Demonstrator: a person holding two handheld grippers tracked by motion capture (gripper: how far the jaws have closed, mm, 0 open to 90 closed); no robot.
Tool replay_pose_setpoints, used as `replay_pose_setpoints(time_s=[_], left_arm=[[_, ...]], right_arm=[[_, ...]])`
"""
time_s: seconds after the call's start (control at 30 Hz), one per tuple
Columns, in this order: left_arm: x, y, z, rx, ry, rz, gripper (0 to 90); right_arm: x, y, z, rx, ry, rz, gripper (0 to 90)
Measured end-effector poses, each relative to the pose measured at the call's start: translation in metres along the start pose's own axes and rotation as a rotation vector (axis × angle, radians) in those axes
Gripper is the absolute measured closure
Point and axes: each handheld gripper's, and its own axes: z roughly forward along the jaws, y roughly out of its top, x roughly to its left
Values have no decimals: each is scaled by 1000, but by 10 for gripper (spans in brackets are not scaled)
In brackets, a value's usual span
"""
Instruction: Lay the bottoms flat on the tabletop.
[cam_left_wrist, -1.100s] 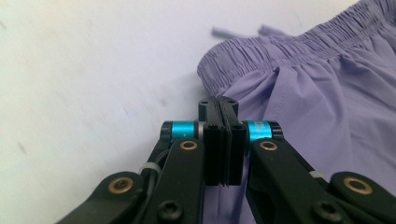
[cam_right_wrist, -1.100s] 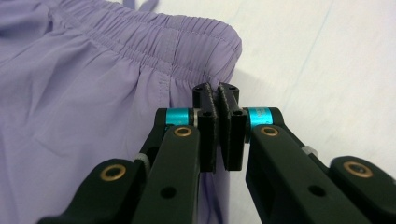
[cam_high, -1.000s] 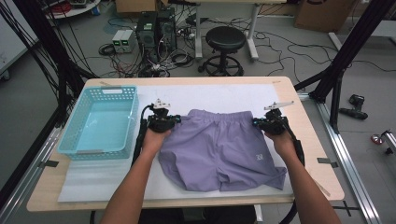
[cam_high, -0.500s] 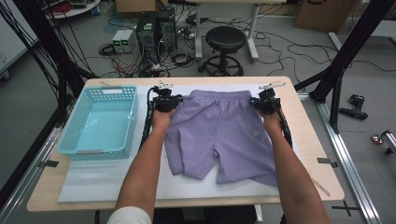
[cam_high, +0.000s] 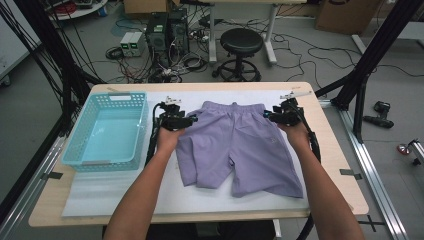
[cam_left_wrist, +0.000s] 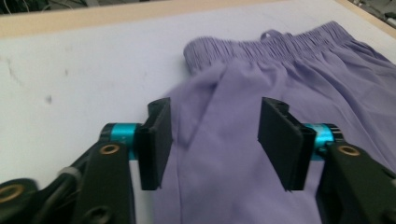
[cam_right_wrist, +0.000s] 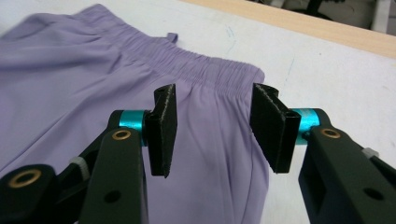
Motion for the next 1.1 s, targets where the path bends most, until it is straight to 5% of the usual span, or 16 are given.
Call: replay_pose_setpoints(time_s=[0.13, 0.3, 0.43, 0.47, 0.53, 0.57, 0.6, 0.7, 0.87, 1.0, 1.1], left_arm=[[-5, -26, -18, 32, -1, 11, 410], [-5, -60, -34, 83, -41, -34, 424], [-8, -74, -40, 94, -53, -28, 503], [-9, -74, -40, 98, -65, -29, 537], [-15, -76, -39, 115, -74, 30, 793], [-17, -76, -38, 117, -79, 42, 880], [-18, -75, -36, 116, -90, 35, 884], [-15, -64, -35, 43, -74, 5, 888], [1, -38, -26, -57, -30, -46, 889], [10, -27, -15, -102, -1, -62, 888], [16, -27, -8, -117, 23, -65, 887]], right_arm=[[-5, -31, -22, 10, 25, 49, 499], [-10, -72, -41, 89, 32, 87, 483], [-2, -93, -47, 131, 45, 43, 522], [1, -97, -45, 149, 44, 35, 542], [6, -102, -40, 175, 37, 2, 656], [9, -103, -40, 163, 3, -29, 799], [10, -102, -40, 166, -1, -38, 893], [8, -95, -38, 164, -10, -40, 900], [-11, -80, -37, 54, -113, 62, 900], [-21, -74, -26, 26, -188, 124, 900], [-22, -72, -18, 18, -238, 126, 900]])
